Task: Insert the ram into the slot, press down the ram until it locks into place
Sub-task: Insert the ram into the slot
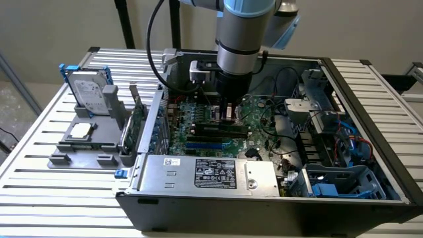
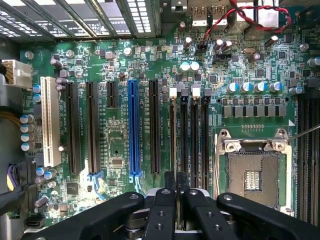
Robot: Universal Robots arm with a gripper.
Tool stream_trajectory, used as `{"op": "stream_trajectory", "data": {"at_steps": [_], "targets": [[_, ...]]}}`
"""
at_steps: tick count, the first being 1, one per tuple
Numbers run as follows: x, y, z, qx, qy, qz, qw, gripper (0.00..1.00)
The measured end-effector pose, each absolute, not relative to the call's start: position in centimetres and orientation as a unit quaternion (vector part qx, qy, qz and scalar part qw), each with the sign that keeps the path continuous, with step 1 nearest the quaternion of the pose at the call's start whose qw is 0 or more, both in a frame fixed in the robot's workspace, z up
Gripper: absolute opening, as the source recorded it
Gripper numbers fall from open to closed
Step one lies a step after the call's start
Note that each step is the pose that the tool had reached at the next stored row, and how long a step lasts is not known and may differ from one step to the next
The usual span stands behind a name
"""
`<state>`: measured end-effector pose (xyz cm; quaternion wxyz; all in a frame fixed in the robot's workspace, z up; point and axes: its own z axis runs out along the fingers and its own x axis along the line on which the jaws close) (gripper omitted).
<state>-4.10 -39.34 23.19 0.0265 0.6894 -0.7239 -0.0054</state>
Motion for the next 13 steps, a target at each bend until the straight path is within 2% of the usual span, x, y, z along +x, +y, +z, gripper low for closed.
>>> {"op": "stream_trajectory", "data": {"at_steps": [13], "targets": [[-4.04, -39.34, 22.80, 0.689, -0.724, -0.005, 0.027, 0.13]]}}
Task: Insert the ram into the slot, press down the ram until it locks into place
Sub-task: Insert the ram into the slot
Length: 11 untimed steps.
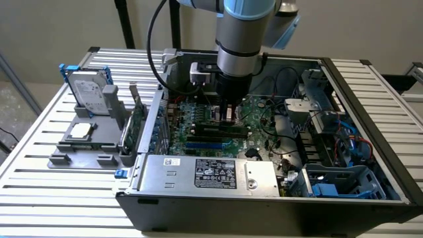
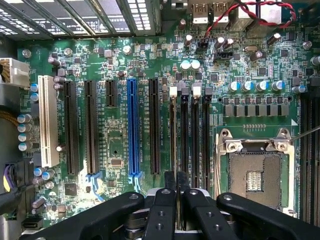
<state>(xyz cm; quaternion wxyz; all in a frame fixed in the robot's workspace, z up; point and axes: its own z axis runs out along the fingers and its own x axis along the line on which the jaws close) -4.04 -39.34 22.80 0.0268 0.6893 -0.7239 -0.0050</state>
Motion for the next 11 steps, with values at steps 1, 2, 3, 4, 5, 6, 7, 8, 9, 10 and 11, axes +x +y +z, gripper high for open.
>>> {"op": "stream_trajectory", "data": {"at_steps": [1, 2, 3, 4, 5, 6, 7, 8, 9, 10, 11], "targets": [[-4.02, -39.34, 22.80, 0.689, -0.724, -0.005, 0.027, 0.13], [-3.96, -39.34, 22.79, 0.689, -0.724, -0.005, 0.027, 0.13], [-3.91, -39.34, 22.79, 0.689, -0.724, -0.005, 0.027, 0.13], [-3.88, -39.33, 22.79, 0.690, -0.724, -0.005, 0.027, 0.13], [-3.86, -39.33, 22.79, 0.690, -0.723, -0.005, 0.027, 0.13], [-3.86, -39.33, 22.78, 0.690, -0.723, -0.005, 0.027, 0.13], [-3.85, -39.33, 22.79, 0.690, -0.723, -0.005, 0.027, 0.13], [-3.85, -39.33, 22.78, 0.691, -0.723, -0.005, 0.028, 0.13], [-3.84, -39.33, 22.76, 0.691, -0.723, -0.005, 0.028, 0.13], [-3.84, -39.33, 22.73, 0.691, -0.722, -0.004, 0.028, 0.13], [-3.85, -39.33, 22.70, 0.691, -0.722, -0.004, 0.028, 0.13]]}}
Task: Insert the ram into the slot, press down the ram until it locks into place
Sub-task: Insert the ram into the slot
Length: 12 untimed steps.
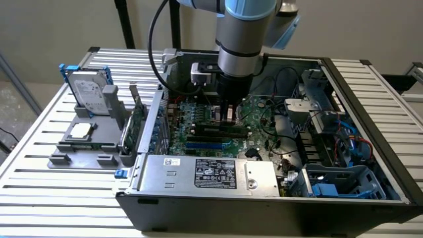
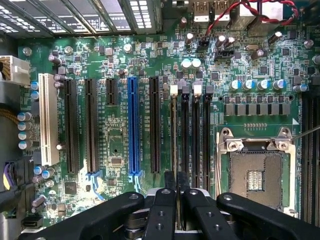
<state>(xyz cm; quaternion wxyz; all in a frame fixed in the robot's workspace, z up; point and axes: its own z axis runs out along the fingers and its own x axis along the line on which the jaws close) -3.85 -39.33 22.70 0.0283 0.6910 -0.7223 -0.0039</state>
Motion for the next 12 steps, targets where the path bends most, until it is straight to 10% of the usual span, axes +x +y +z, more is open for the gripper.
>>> {"op": "stream_trajectory", "data": {"at_steps": [12], "targets": [[-4.08, -39.18, 22.39, 0.691, -0.722, -0.001, 0.031, 0.13]]}}
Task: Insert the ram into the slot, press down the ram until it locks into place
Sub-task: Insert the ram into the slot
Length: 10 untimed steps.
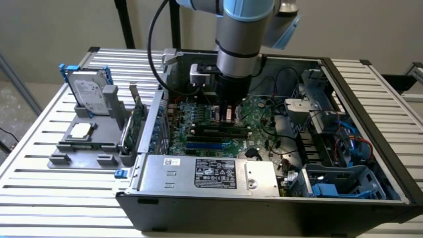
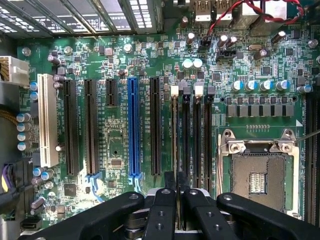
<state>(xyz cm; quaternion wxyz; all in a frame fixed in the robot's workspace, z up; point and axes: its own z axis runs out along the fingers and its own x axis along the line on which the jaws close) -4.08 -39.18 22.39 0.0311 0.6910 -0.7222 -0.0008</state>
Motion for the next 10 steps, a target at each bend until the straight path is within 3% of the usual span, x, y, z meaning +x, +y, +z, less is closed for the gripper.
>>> {"op": "stream_trajectory", "data": {"at_steps": [2, 3, 10], "targets": [[-4.1, -39.2, 22.4, 0.691, -0.722, -0.001, 0.032, 0.15], [-4.1, -39.2, 22.4, 0.691, -0.722, -0.001, 0.032, 0.21], [-4.1, -39.2, 24.5, 0.691, -0.722, -0.001, 0.032, 0.21]]}}
